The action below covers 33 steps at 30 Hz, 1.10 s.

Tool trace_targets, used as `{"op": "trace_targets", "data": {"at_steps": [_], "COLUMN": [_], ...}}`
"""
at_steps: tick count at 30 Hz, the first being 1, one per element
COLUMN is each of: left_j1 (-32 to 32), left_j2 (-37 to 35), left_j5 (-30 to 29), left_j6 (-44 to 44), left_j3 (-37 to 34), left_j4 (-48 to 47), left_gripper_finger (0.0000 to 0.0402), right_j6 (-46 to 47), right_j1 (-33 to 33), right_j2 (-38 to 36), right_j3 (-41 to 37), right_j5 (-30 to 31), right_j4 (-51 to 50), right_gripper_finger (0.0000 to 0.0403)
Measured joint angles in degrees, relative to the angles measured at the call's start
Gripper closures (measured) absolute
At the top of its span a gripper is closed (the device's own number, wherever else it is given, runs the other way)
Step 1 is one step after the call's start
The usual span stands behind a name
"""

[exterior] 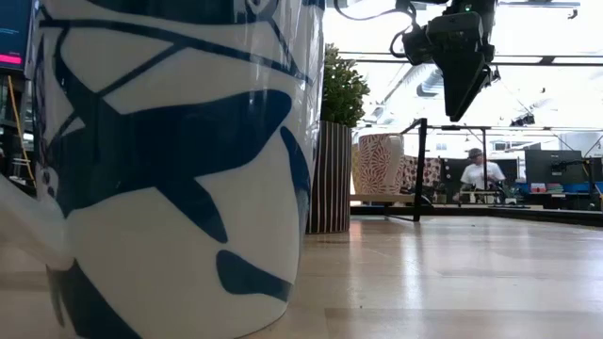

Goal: Place coffee mugs
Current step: Put the green mug on the shelf

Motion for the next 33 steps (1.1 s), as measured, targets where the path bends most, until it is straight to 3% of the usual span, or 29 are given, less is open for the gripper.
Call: {"op": "trace_targets", "data": {"at_steps": [12, 25, 33], "left_j1": [0.0, 0.0, 0.0], "left_j2": [-0.4, -0.4, -0.1], "left_j5": [-1.5, -2.1, -3.6], "left_j6": [-0.6, -1.1, -1.0], "left_j3": [-0.1, -0.1, -0.1], "left_j4": [1.4, 1.5, 1.5], "left_gripper_finger": [0.0354, 0.0303, 0.0295], "right_j6": [-0.2, -0.4, -0.4], "right_j1": [0.0, 0.0, 0.0], "right_j2": [0.0, 0.0, 0.0], "right_j3": [0.0, 0.0, 0.0], "right_j5": [0.0, 0.0, 0.0], "right_j4": [0.0, 0.3, 0.8], "right_gripper_finger": [0.0284, 0.0284, 0.0284]}}
